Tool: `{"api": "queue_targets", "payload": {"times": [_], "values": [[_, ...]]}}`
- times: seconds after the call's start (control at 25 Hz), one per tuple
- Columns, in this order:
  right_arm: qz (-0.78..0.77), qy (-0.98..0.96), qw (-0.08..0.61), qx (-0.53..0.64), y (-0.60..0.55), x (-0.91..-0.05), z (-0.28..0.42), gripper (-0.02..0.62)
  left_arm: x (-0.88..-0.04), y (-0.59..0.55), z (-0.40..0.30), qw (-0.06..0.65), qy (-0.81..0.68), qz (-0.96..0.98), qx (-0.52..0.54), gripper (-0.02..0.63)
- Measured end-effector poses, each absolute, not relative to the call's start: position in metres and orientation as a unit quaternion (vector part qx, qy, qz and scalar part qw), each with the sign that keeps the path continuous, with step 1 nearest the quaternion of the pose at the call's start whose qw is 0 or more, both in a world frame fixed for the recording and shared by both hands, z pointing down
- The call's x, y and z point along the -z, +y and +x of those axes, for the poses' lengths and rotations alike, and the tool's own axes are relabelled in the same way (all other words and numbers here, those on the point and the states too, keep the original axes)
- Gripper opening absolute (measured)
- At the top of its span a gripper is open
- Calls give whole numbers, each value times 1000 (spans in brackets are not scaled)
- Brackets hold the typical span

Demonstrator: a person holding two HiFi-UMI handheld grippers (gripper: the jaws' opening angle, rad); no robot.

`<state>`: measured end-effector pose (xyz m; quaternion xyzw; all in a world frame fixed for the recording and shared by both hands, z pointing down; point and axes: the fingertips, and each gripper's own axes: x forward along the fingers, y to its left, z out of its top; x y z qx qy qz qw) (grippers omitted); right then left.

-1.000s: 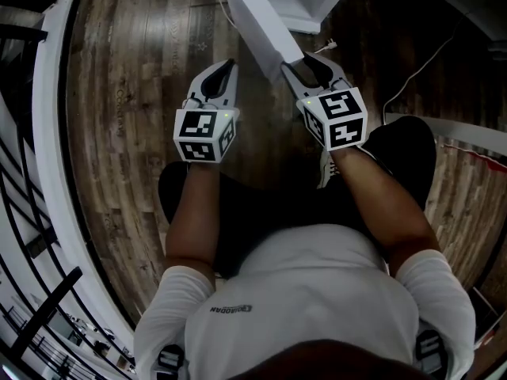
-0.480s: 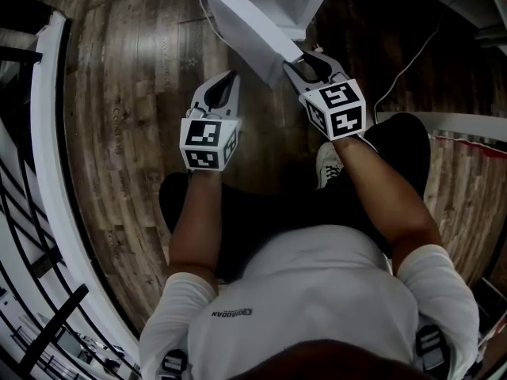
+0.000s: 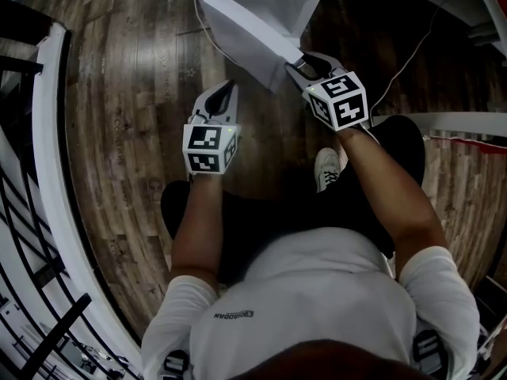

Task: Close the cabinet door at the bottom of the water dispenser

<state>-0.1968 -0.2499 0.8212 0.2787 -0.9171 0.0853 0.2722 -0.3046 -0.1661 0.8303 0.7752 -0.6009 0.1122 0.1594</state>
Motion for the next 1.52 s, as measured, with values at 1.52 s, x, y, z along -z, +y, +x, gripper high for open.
{"api": "queue_targets", "payload": {"times": [1.52], "values": [[269, -920, 278, -58, -363, -822, -167, 183, -840, -168, -297, 165, -588, 781, -135, -5]]}}
